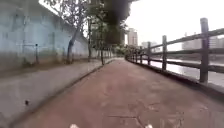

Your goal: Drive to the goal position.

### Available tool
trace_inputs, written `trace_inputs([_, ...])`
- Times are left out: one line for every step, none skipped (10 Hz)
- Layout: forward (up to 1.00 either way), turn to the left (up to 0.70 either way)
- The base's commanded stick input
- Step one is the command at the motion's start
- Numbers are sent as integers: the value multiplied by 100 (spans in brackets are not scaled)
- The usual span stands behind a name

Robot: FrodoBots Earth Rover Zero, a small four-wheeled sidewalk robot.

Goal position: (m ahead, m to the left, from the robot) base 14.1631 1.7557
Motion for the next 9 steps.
trace_inputs([100, -14])
trace_inputs([100, 0])
trace_inputs([100, 0])
trace_inputs([100, 0])
trace_inputs([100, 0])
trace_inputs([100, 0])
trace_inputs([100, 0])
trace_inputs([100, 0])
trace_inputs([100, 0])
